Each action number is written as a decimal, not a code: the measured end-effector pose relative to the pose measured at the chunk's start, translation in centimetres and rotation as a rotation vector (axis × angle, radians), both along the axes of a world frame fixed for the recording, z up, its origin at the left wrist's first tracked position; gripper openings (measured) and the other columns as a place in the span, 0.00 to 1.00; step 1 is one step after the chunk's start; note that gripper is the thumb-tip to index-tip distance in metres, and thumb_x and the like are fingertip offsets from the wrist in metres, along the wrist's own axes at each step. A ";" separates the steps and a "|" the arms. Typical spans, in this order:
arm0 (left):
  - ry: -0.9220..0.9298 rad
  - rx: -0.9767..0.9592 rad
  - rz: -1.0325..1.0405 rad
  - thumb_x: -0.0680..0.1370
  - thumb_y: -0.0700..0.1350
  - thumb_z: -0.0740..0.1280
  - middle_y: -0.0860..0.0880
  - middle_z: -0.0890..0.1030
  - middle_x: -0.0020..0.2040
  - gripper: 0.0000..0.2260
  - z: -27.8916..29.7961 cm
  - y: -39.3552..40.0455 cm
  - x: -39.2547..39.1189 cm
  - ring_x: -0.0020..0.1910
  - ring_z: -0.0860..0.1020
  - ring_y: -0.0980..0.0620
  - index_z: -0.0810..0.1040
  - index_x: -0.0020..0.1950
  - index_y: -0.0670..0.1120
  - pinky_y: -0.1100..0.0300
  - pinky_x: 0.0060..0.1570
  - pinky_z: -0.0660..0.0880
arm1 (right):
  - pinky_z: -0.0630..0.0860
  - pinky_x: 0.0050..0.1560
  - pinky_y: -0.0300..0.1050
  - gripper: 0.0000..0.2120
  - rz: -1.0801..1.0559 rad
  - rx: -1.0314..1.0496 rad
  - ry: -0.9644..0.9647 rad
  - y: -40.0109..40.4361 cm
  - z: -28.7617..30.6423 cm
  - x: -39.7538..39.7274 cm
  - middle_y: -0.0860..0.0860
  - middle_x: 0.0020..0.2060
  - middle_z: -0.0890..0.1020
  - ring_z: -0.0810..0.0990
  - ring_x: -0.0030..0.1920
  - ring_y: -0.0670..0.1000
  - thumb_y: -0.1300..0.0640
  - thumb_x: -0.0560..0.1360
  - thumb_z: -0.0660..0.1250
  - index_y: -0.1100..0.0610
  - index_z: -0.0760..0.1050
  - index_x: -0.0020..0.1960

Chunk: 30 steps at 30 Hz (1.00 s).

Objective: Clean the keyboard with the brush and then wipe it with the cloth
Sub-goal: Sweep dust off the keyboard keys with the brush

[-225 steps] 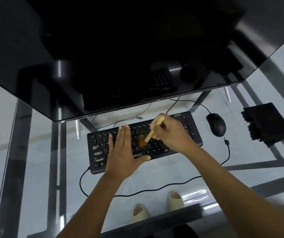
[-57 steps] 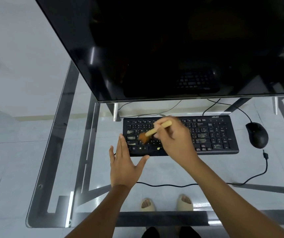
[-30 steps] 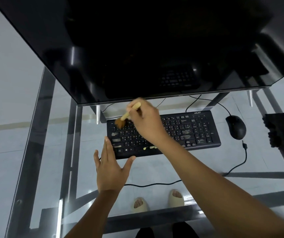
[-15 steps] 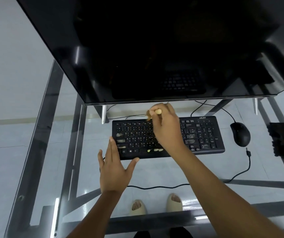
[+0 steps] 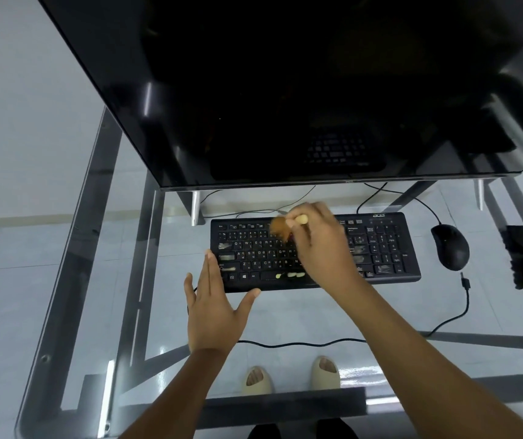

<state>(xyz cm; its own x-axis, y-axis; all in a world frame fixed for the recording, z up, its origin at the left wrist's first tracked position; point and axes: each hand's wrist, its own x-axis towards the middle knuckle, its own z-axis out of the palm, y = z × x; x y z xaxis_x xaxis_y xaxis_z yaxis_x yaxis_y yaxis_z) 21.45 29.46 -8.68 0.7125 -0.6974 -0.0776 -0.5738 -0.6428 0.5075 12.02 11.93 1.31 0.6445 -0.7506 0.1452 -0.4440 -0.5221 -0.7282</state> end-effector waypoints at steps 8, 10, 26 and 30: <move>-0.015 -0.001 0.002 0.73 0.73 0.55 0.50 0.56 0.79 0.45 0.1 0.1 -0.1 0.78 0.53 0.50 0.41 0.78 0.50 0.56 0.74 0.36 | 0.74 0.45 0.38 0.05 0.189 -0.049 0.082 1.4 0.5 0.6 0.52 0.50 0.76 0.77 0.43 0.48 0.61 0.79 0.64 0.57 0.79 0.51; -0.017 -0.011 0.002 0.73 0.73 0.56 0.50 0.57 0.79 0.45 0.1 0.0 -0.1 0.78 0.54 0.50 0.41 0.78 0.50 0.56 0.74 0.35 | 0.73 0.47 0.30 0.06 0.039 -0.094 -0.010 0.9 0.7 0.3 0.52 0.51 0.76 0.77 0.43 0.44 0.63 0.79 0.64 0.58 0.79 0.52; -0.007 -0.017 0.010 0.72 0.72 0.57 0.49 0.58 0.78 0.44 0.3 0.0 -0.2 0.78 0.52 0.47 0.40 0.78 0.52 0.51 0.74 0.41 | 0.80 0.43 0.50 0.05 -0.014 0.275 0.027 2.0 0.1 -0.7 0.49 0.39 0.83 0.83 0.39 0.48 0.59 0.78 0.64 0.51 0.76 0.46; -0.015 -0.025 0.005 0.73 0.72 0.57 0.49 0.57 0.78 0.44 0.2 0.0 0.1 0.78 0.53 0.47 0.40 0.78 0.52 0.51 0.75 0.40 | 0.73 0.38 0.33 0.05 -0.083 0.090 -0.117 2.0 1.3 -1.0 0.50 0.43 0.80 0.79 0.39 0.45 0.62 0.78 0.64 0.55 0.77 0.50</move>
